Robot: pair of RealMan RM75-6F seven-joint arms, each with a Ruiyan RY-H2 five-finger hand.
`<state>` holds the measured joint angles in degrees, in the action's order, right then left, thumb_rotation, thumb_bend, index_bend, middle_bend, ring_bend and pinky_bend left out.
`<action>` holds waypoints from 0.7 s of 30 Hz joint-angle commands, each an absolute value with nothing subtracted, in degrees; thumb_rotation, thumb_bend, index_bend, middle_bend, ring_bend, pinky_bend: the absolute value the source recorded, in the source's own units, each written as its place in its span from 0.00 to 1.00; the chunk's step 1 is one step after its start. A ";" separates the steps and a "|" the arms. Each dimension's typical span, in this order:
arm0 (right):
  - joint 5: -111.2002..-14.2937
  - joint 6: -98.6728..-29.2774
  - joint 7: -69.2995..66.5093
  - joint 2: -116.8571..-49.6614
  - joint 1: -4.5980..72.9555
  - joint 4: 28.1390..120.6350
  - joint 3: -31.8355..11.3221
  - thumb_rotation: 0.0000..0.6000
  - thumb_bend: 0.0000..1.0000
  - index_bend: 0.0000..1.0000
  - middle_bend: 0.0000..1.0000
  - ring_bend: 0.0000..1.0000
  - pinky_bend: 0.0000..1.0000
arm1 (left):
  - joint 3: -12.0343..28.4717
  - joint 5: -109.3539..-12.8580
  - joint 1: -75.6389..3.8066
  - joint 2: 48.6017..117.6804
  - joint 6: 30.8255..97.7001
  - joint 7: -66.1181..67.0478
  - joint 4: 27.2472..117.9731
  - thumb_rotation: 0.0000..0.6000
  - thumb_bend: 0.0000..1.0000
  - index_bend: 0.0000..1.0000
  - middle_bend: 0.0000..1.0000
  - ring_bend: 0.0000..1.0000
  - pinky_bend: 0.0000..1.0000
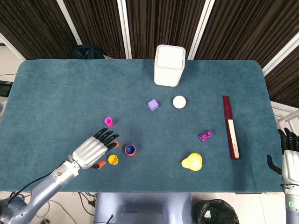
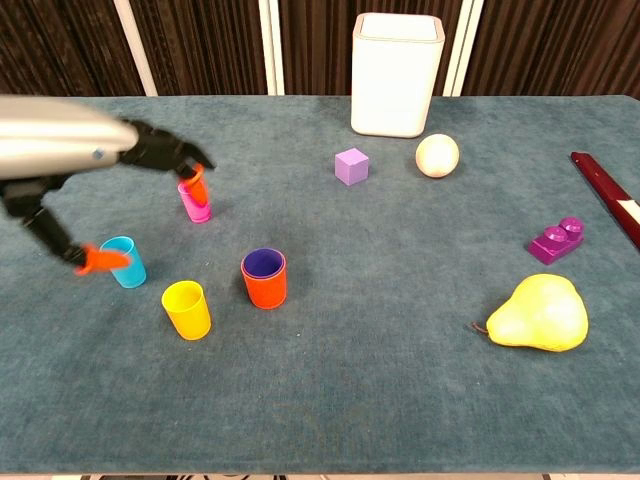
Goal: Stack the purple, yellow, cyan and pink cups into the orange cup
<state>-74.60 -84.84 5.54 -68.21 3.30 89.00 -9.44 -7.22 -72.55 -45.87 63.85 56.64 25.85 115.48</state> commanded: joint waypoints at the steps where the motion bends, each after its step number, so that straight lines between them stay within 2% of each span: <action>1: -74.57 -84.87 5.50 -68.15 3.29 89.02 -9.48 1.00 0.42 0.04 0.00 0.04 0.02 | -8.30 -74.02 -45.19 63.09 55.17 24.07 114.74 1.00 0.26 0.25 0.06 0.00 0.00; 21: -74.75 -85.43 5.10 -67.83 3.09 89.33 -9.65 1.00 0.42 0.04 0.00 0.04 0.02 | -7.09 -73.14 -44.81 70.28 49.60 21.54 104.14 1.00 0.26 0.26 0.06 0.00 0.00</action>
<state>-74.75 -85.43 5.10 -67.83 3.09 89.32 -9.65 -7.23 -73.26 -44.91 70.02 49.66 21.56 104.42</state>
